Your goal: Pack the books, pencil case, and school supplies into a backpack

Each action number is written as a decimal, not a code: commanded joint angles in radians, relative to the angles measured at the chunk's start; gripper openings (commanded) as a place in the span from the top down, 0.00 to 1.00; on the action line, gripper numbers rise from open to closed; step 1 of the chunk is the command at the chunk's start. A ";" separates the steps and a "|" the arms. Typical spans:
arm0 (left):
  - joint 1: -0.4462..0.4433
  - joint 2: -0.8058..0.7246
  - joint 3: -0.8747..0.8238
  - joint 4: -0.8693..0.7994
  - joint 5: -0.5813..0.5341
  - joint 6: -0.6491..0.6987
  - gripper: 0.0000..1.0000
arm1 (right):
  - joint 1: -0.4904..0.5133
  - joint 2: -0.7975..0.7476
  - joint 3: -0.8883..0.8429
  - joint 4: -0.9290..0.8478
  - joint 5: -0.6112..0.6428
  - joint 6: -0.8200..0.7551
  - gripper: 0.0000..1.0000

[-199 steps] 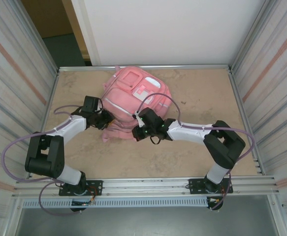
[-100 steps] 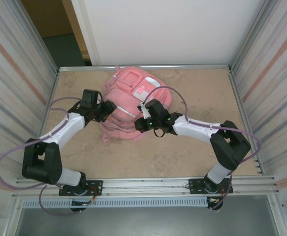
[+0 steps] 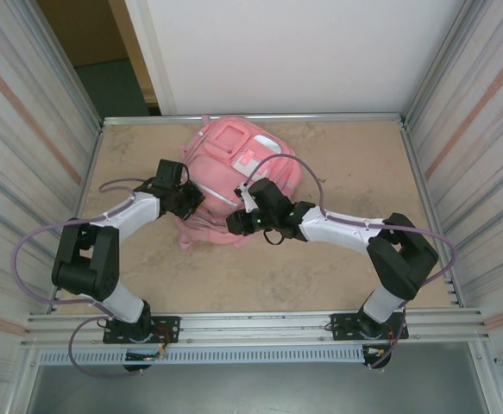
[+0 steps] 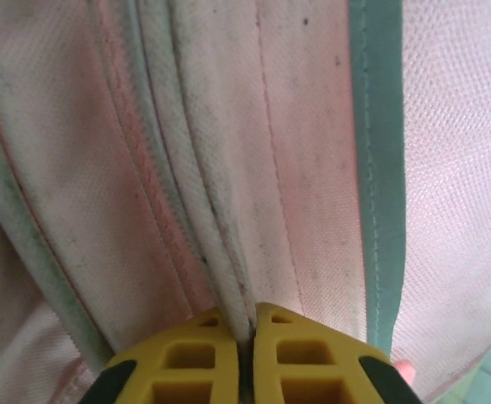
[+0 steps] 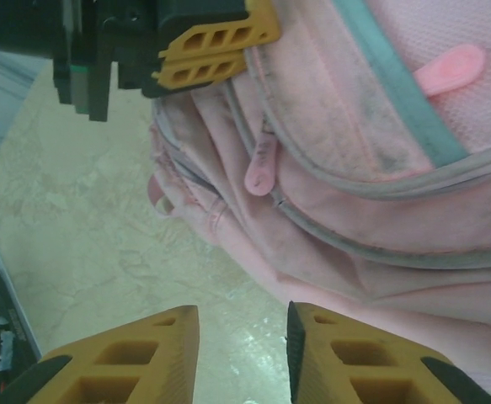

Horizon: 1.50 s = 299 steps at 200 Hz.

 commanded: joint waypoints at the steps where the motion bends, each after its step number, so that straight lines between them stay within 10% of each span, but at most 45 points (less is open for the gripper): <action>1: -0.035 -0.056 0.049 -0.043 0.008 -0.009 0.99 | 0.011 0.011 0.020 0.010 -0.004 -0.024 0.61; 64: -0.094 -0.197 0.026 -0.073 -0.002 -0.054 1.00 | 0.013 0.064 0.105 -0.061 0.021 -0.019 0.52; 199: -0.141 -0.211 -0.027 0.023 0.103 -0.134 1.00 | 0.218 0.257 0.375 -0.328 0.826 0.214 0.67; 267: -0.141 -0.230 -0.066 0.045 0.108 -0.139 1.00 | 0.201 0.274 0.438 -0.395 0.837 0.263 1.00; 299: -0.120 -0.227 -0.052 0.014 0.107 -0.090 1.00 | 0.170 0.231 0.389 -0.405 0.667 0.282 1.00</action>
